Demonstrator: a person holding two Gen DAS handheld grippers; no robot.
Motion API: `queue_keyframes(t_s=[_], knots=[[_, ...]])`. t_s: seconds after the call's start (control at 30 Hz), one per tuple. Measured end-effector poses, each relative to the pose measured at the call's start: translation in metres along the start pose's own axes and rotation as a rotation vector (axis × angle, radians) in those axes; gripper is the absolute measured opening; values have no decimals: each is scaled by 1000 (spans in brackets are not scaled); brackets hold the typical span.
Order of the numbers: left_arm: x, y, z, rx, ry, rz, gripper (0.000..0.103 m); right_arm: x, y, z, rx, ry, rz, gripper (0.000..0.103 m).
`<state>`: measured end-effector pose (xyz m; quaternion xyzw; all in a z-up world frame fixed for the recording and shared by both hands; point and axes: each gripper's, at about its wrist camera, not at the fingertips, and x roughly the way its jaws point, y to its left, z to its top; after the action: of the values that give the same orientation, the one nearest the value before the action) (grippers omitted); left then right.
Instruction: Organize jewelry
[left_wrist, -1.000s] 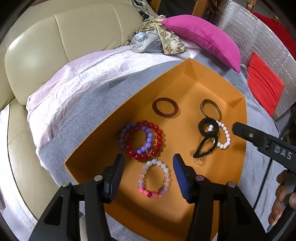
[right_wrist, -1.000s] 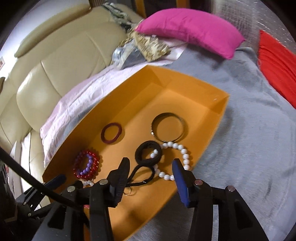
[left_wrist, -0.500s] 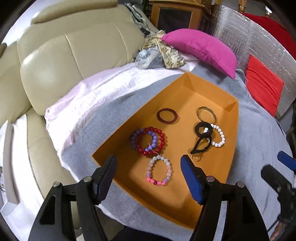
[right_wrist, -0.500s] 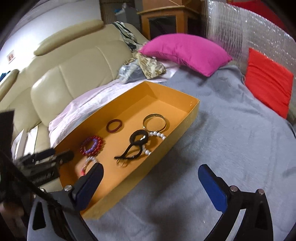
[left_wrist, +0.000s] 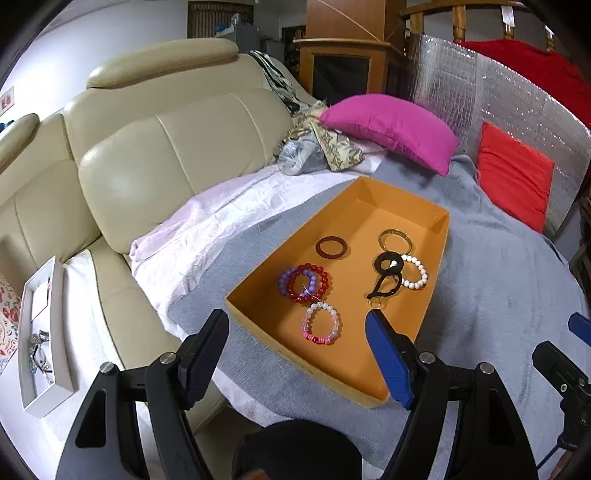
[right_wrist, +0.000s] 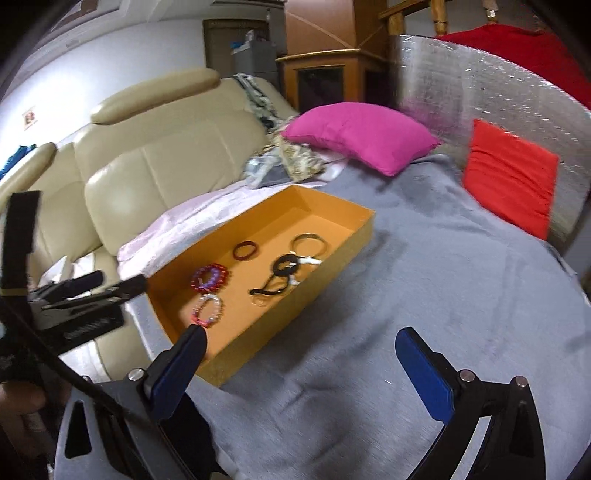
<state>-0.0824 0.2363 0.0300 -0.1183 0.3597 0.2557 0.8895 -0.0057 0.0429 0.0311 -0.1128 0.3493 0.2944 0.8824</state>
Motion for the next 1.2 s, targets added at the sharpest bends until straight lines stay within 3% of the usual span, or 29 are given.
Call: queue_keyframes(t_s=[0.43,1.2], knots=[[-31,-10,-13,49,-47,10,81,-23,1,-18,16,-16,-39,103],[-29,-10,-13,45,-46,12,83,-23,12,-12,-3,-29,-51,103]])
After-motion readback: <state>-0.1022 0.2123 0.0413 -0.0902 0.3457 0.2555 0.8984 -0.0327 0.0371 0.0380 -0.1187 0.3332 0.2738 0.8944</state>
